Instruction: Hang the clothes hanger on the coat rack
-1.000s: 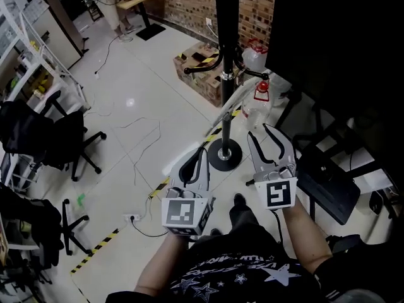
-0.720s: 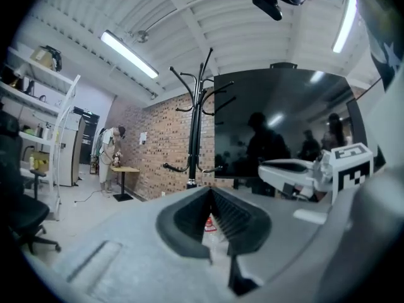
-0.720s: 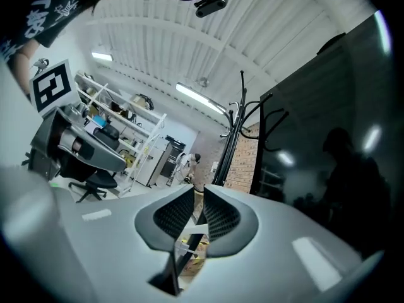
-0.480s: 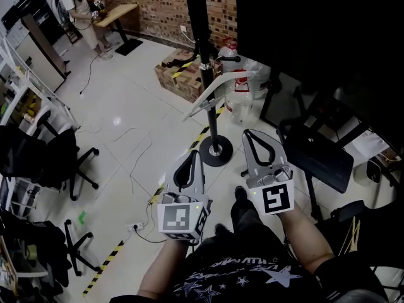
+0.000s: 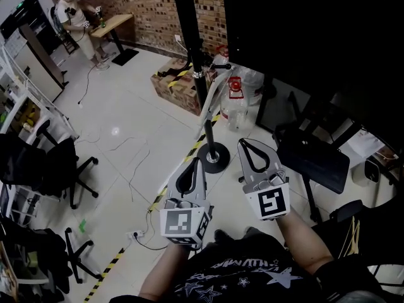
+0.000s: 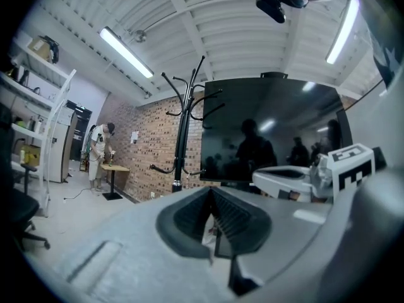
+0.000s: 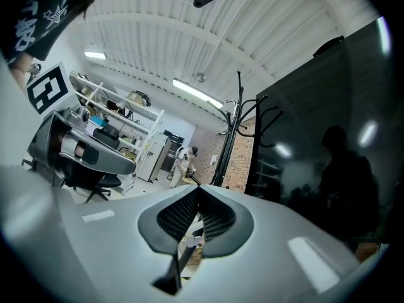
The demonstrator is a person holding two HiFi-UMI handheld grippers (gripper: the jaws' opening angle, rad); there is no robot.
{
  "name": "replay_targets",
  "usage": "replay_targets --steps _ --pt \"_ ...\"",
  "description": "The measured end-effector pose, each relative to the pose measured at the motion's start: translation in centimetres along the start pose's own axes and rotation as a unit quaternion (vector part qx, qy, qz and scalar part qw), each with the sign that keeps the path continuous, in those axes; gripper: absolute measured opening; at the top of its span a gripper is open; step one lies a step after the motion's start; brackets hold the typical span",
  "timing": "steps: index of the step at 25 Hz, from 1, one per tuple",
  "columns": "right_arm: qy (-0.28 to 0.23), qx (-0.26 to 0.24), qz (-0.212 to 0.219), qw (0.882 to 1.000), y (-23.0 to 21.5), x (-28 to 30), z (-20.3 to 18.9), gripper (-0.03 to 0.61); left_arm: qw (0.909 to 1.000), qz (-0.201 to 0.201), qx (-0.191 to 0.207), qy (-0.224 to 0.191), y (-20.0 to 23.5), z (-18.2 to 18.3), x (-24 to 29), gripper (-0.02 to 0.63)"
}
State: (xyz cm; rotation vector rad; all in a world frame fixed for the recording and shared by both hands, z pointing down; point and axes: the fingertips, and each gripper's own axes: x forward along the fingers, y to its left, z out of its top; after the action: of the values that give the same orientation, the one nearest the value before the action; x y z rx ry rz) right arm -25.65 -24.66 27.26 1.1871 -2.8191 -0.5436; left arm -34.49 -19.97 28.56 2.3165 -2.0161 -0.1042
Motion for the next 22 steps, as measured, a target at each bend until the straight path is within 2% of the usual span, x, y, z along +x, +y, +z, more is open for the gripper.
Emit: replay_targets --steps 13,22 --pt "0.009 -0.020 0.037 0.999 -1.4 0.2 -0.6 0.006 0.9999 0.012 -0.004 -0.003 -1.8 -0.4 1.9 0.005" --pt "0.006 -0.019 0.037 0.999 -3.1 -0.6 -0.6 0.006 0.9999 0.016 -0.002 0.002 -3.3 -0.4 2.9 0.005"
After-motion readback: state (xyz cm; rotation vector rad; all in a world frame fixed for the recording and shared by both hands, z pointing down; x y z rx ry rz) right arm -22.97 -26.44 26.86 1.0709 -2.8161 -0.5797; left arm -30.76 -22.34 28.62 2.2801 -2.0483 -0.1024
